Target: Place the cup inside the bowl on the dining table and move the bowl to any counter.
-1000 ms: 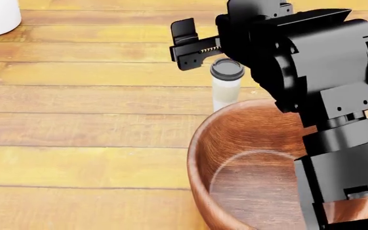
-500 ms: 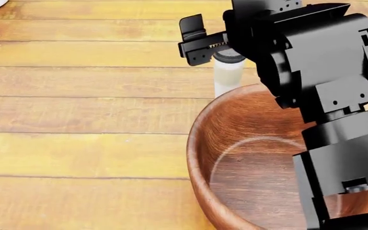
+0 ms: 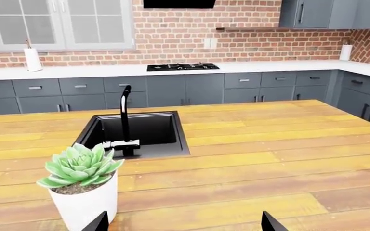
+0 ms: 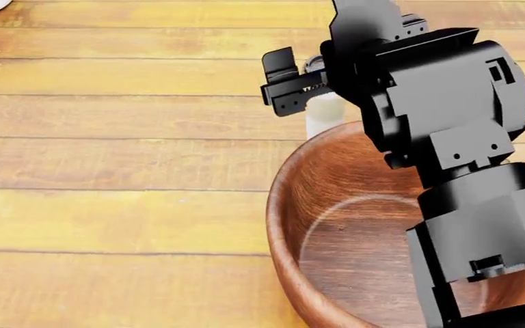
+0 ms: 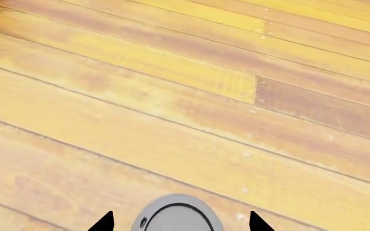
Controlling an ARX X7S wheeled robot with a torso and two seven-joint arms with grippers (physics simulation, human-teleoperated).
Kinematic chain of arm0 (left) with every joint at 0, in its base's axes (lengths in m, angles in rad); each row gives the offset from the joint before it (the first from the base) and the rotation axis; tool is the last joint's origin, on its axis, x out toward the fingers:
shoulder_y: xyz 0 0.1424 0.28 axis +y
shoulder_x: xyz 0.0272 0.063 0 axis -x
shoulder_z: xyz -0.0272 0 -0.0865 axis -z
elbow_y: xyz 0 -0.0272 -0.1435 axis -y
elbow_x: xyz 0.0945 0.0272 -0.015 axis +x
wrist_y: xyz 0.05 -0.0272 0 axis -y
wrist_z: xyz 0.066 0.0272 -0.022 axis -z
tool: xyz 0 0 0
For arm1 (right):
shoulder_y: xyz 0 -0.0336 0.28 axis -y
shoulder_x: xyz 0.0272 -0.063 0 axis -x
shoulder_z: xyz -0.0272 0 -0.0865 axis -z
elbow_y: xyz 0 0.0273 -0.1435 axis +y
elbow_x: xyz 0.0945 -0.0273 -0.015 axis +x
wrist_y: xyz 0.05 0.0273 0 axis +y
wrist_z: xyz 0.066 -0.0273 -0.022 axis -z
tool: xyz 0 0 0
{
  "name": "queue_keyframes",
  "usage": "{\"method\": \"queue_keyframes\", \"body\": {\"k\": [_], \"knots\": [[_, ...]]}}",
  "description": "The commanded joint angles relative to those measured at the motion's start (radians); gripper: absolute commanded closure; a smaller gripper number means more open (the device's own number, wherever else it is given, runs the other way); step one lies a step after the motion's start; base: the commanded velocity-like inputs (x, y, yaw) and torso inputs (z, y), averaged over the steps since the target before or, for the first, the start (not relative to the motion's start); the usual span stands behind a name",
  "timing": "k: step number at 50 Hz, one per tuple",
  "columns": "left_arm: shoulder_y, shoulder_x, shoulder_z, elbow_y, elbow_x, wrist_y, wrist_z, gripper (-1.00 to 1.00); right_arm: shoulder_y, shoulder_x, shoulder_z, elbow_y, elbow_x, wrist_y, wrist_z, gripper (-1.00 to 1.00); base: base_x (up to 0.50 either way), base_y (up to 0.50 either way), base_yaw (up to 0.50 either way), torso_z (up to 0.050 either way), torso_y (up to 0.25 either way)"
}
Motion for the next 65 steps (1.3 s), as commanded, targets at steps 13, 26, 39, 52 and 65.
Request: {"method": "queue_keyframes", "body": {"k": [13,26,39,52,65], "knots": [[-0.002,-0.003,-0.010,0.007,-0.006,-0.010,-0.001,-1.00,-0.019,-0.037,-0.025,0.128,-0.027,-0.058,-0.050,-1.00,0.00,0.00,0.00,0.000,0.000],[0.018,-0.025,-0.022,0.033,-0.025,-0.019,-0.011,-1.00,0.060,-0.131,-0.040,0.472,-0.075,-0.218,-0.143,-1.00,0.00,0.00,0.00,0.000,0.000],[0.019,0.006,-0.010,0.015,-0.011,-0.001,-0.015,-1.00,0.016,-0.073,-0.029,0.267,-0.080,-0.180,-0.120,1.00,0.00,0.00,0.00,0.000,0.000],[0.014,0.008,-0.006,0.004,-0.005,0.006,-0.005,-1.00,0.017,-0.033,-0.017,0.130,-0.057,-0.117,-0.087,1.00,0.00,0.00,0.00,0.000,0.000],[0.040,0.002,-0.050,0.019,-0.038,0.027,-0.029,-1.00,0.021,0.073,0.018,-0.162,0.019,0.067,-0.047,1.00,0.00,0.00,0.00,0.000,0.000]]}}
